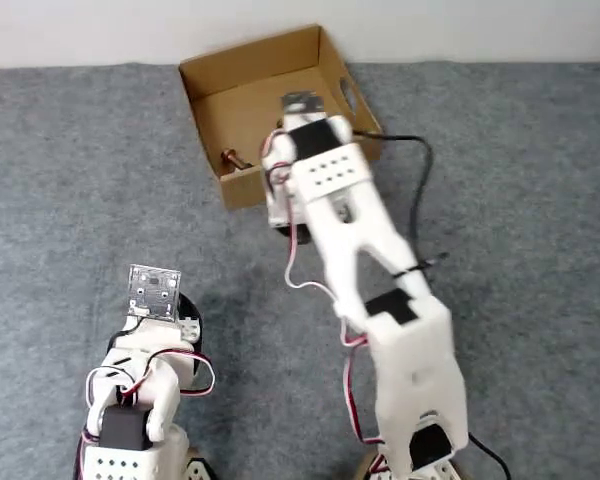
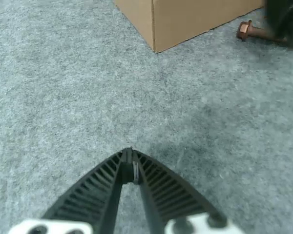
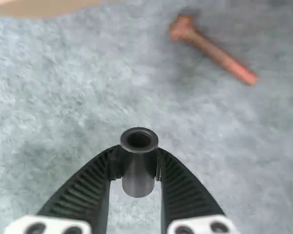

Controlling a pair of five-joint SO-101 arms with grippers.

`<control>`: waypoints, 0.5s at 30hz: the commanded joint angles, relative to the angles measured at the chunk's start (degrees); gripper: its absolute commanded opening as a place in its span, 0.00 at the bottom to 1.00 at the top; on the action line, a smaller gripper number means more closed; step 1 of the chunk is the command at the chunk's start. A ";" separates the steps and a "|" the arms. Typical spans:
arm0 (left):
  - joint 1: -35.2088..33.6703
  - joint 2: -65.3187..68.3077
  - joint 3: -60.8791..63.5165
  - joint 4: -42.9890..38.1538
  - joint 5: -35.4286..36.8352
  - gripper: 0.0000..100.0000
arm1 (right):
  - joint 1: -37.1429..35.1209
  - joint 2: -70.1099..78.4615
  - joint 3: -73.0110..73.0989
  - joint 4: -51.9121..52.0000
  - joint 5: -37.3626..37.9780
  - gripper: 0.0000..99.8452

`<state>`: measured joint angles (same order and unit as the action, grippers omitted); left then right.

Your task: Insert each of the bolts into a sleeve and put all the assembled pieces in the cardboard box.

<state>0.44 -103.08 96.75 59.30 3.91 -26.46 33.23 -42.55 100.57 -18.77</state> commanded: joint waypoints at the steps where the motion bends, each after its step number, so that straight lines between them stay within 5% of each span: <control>1: 0.53 -0.44 -0.31 0.09 -0.44 0.00 | 3.82 -14.02 9.05 2.51 -1.14 0.01; 15: 0.62 4.31 -20.00 0.53 0.09 0.00 | 26.07 -55.78 52.48 -1.63 -4.13 0.01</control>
<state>0.79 -102.37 83.82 59.38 3.91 -5.98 -13.89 5.19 99.96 -22.37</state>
